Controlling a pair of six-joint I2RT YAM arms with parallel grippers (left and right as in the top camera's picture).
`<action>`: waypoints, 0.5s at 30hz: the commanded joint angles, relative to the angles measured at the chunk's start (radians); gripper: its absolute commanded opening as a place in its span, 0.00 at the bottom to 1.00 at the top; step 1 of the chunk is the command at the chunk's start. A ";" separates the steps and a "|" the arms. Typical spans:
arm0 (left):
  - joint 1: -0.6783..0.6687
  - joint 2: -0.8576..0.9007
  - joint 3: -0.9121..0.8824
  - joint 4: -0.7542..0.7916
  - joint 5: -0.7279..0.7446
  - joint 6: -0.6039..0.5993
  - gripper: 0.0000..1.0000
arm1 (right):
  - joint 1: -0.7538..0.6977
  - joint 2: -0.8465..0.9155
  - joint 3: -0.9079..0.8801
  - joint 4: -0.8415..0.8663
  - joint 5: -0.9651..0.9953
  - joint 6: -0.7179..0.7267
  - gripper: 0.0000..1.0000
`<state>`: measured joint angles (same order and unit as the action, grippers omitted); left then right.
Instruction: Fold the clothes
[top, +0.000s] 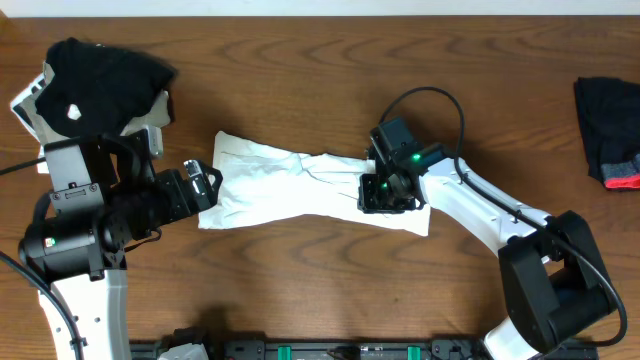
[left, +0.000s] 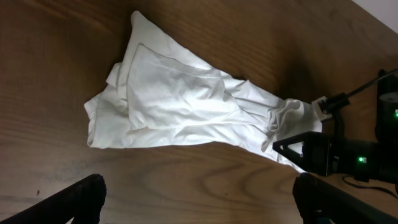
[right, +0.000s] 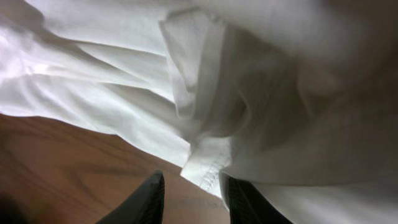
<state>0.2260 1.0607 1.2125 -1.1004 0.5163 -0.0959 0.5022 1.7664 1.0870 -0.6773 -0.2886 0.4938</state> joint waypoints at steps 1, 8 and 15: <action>-0.003 0.004 -0.004 -0.002 -0.004 0.013 0.98 | -0.007 -0.014 0.000 -0.008 -0.009 0.007 0.33; -0.003 0.005 -0.004 0.019 -0.004 0.013 0.98 | -0.064 -0.150 0.019 -0.018 -0.100 -0.061 0.43; -0.003 0.011 -0.004 0.032 -0.004 0.013 0.98 | -0.085 -0.306 0.024 0.011 -0.228 -0.090 0.62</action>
<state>0.2260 1.0607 1.2125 -1.0710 0.5163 -0.0959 0.4240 1.5043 1.0946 -0.6666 -0.4530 0.4335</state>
